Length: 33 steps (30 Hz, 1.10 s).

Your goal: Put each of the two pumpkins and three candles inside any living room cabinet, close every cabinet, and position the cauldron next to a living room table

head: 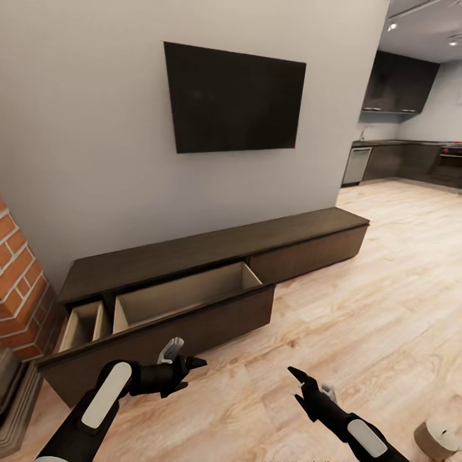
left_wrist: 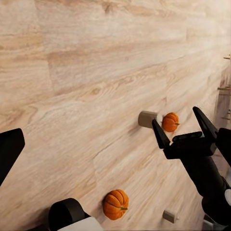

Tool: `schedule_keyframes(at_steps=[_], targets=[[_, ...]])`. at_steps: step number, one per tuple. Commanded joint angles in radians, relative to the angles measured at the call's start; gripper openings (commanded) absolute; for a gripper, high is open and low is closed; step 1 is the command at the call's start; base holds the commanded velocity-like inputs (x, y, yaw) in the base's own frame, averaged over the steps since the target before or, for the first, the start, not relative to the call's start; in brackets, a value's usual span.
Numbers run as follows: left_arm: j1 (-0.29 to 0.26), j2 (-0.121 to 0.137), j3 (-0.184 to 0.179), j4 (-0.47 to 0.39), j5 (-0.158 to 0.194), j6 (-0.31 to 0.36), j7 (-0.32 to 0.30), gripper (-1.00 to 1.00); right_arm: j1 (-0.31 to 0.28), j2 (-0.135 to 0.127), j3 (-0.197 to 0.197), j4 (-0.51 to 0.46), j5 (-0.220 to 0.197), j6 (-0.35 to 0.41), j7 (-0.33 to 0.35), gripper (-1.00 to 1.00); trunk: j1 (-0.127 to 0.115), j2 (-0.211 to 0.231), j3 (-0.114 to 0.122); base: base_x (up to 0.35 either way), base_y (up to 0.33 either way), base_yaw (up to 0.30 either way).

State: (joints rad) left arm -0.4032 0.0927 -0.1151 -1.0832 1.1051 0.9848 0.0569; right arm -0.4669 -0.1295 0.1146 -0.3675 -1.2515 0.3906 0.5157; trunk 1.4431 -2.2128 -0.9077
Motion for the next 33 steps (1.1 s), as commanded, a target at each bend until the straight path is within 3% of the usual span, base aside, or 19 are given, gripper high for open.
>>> schedule_keyframes(at_steps=[1, 33], targets=[[0.000, 0.001, -0.001, -0.001, 0.007, 0.002, 0.006, 1.00, -0.001, -0.001, 0.007, 0.001, -0.010, 0.002, 0.001, 1.00, 0.000, 0.000, -0.001, 0.004, 0.003, -0.281], [0.000, 0.002, -0.001, -0.001, 0.006, 0.002, 0.006, 1.00, -0.001, 0.005, 0.007, 0.008, -0.006, -0.001, 0.001, 1.00, 0.000, 0.000, -0.001, 0.000, 0.000, -0.281]])
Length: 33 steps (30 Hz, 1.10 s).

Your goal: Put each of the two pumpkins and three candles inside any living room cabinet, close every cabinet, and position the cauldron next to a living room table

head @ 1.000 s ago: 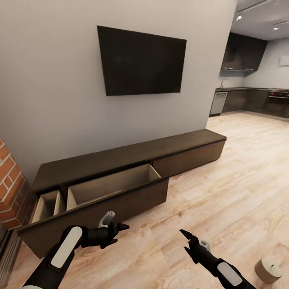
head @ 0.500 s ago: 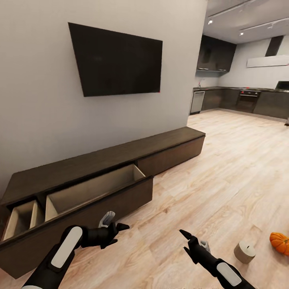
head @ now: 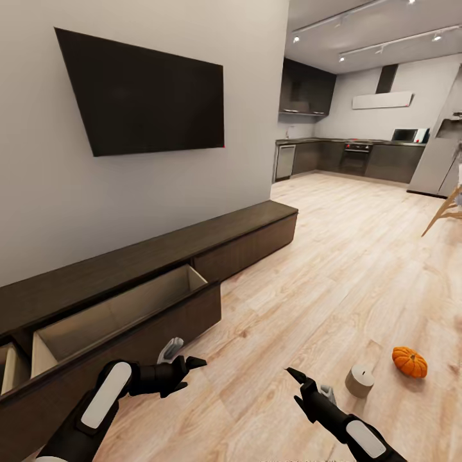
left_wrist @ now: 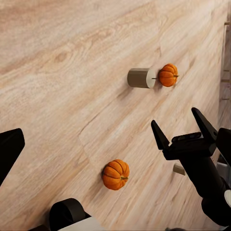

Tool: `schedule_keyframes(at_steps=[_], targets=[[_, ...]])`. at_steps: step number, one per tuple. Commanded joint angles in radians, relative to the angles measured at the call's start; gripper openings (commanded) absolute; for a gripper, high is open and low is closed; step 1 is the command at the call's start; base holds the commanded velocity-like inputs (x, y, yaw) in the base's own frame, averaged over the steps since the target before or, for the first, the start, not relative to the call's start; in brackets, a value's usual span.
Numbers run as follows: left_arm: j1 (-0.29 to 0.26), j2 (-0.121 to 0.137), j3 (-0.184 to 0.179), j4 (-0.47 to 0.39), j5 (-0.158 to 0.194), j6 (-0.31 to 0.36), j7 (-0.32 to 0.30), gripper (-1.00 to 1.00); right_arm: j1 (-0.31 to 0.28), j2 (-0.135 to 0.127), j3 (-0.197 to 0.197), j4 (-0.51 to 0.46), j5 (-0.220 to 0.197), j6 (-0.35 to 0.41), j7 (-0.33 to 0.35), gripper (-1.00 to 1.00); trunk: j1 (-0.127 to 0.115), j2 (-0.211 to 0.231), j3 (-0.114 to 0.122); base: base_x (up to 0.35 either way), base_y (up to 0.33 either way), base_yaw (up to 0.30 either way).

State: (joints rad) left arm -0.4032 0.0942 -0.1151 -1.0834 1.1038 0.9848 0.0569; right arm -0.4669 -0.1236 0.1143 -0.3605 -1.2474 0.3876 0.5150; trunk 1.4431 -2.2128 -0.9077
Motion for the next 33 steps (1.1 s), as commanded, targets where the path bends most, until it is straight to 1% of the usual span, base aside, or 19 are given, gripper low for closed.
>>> schedule_keyframes(at_steps=[1, 11, 14, 19, 33], targets=[[0.000, 0.001, -0.001, -0.001, 0.007, 0.002, 0.006, 1.00, -0.001, -0.001, 0.007, 0.001, -0.010, 0.002, 0.001, 1.00, 0.000, 0.000, -0.001, 0.000, 0.000, -0.281], [0.000, -0.001, -0.003, -0.001, 0.007, 0.002, 0.006, 1.00, -0.001, 0.000, 0.007, 0.003, -0.009, -0.001, 0.000, 1.00, 0.000, 0.000, -0.001, 0.000, 0.000, -0.281], [0.000, -0.001, -0.004, -0.001, 0.007, 0.002, 0.006, 1.00, -0.001, 0.000, 0.007, 0.004, -0.011, -0.029, 0.000, 1.00, 0.000, 0.000, -0.001, 0.000, 0.000, -0.281], [0.000, -0.002, -0.004, 0.000, 0.007, 0.002, 0.007, 1.00, -0.001, -0.002, 0.007, 0.005, -0.009, -0.041, 0.000, 1.00, 0.000, 0.000, -0.001, 0.000, 0.000, -0.281], [0.000, -0.001, -0.005, -0.001, 0.007, 0.002, 0.006, 1.00, -0.001, -0.002, 0.007, 0.004, -0.011, -0.042, 0.000, 1.00, 0.000, 0.000, -0.001, 0.000, 0.000, -0.281]])
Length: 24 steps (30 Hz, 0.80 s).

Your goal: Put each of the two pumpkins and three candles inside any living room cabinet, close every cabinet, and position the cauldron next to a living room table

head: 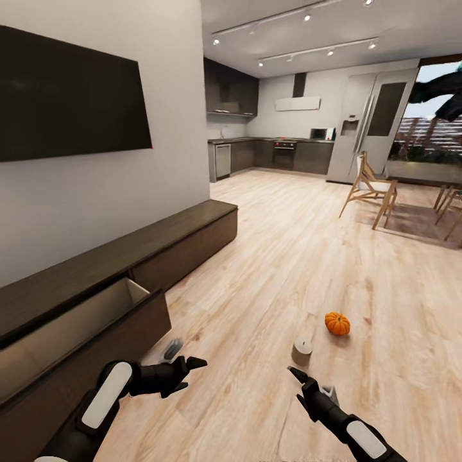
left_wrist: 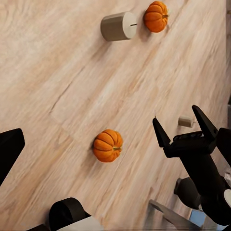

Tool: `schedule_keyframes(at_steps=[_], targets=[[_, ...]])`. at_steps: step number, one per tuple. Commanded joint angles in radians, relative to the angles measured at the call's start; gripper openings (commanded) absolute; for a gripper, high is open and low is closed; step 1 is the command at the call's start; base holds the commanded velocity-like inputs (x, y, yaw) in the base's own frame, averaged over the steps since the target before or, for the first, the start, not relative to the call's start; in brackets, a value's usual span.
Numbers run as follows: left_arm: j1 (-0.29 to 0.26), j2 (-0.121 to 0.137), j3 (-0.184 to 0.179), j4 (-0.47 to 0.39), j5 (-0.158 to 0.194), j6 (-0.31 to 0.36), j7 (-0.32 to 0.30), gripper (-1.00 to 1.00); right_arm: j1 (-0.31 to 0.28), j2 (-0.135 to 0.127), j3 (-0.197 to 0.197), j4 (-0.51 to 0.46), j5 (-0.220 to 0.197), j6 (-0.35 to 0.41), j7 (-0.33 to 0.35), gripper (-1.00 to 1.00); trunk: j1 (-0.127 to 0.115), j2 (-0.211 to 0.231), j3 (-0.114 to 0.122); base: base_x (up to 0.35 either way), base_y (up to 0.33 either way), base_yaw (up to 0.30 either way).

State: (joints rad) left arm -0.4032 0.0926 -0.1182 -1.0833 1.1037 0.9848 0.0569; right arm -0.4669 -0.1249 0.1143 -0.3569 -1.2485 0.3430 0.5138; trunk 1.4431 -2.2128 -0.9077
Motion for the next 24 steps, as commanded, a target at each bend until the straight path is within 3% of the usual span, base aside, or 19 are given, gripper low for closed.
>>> schedule_keyframes(at_steps=[1, 24], targets=[[0.000, 0.001, -0.001, -0.001, 0.007, 0.002, 0.006, 1.00, -0.001, -0.001, 0.007, 0.001, -0.010, 0.002, 0.002, 1.00, 0.000, 0.000, -0.001, 0.000, 0.000, -0.281], [0.000, 0.001, -0.001, -0.001, 0.007, 0.002, 0.006, 1.00, -0.001, 0.000, 0.007, 0.001, -0.010, 0.001, 0.002, 1.00, 0.000, 0.000, -0.001, 0.000, 0.000, -0.281]])
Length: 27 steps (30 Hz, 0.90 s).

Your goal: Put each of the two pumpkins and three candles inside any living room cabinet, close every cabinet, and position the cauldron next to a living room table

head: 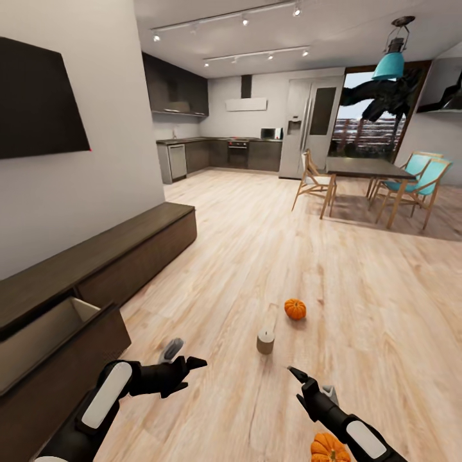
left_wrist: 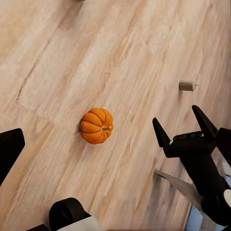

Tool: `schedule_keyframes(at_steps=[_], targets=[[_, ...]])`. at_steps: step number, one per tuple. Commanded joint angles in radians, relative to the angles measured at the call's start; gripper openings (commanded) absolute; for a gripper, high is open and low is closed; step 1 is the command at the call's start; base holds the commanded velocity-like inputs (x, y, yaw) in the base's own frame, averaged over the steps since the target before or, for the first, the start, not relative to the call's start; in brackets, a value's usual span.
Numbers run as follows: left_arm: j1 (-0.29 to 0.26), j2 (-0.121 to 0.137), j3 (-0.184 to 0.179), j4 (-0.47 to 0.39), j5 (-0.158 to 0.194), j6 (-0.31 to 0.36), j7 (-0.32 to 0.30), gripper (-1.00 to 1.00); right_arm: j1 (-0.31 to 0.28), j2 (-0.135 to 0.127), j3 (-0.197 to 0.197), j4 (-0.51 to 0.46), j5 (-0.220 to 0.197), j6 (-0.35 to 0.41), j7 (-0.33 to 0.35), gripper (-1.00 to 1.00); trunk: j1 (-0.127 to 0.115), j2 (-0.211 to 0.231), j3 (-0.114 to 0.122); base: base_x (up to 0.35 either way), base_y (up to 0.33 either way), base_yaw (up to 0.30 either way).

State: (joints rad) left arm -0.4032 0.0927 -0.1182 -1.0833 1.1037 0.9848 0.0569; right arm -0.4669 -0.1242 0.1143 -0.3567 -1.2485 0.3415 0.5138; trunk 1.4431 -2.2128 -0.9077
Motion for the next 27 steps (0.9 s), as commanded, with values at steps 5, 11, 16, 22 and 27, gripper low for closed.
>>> schedule_keyframes(at_steps=[5, 11, 16, 22, 27], targets=[[0.000, 0.001, -0.001, -0.001, 0.007, 0.002, 0.006, 1.00, -0.001, 0.000, 0.007, 0.001, -0.010, 0.002, 0.002, 1.00, 0.000, 0.000, -0.001, 0.000, 0.000, -0.282], [0.000, 0.001, -0.001, 0.000, 0.007, 0.002, 0.006, 1.00, -0.001, 0.000, 0.007, 0.001, -0.010, 0.000, 0.002, 1.00, 0.000, 0.000, -0.001, 0.000, 0.000, -0.281], [0.000, 0.001, 0.000, 0.000, 0.007, 0.002, 0.006, 1.00, -0.001, 0.000, 0.007, 0.001, -0.011, -0.002, 0.002, 1.00, 0.000, 0.000, -0.001, 0.041, 0.000, -0.281], [0.000, 0.002, 0.001, -0.002, 0.007, 0.002, 0.005, 1.00, -0.001, 0.001, 0.007, 0.001, -0.011, -0.002, 0.002, 1.00, 0.000, 0.000, -0.001, 0.063, 0.000, -0.281], [0.000, 0.001, 0.002, -0.004, 0.008, 0.002, 0.005, 1.00, -0.001, 0.002, 0.007, 0.001, -0.011, -0.002, 0.002, 1.00, 0.000, 0.000, -0.001, 0.004, 0.000, -0.282]])
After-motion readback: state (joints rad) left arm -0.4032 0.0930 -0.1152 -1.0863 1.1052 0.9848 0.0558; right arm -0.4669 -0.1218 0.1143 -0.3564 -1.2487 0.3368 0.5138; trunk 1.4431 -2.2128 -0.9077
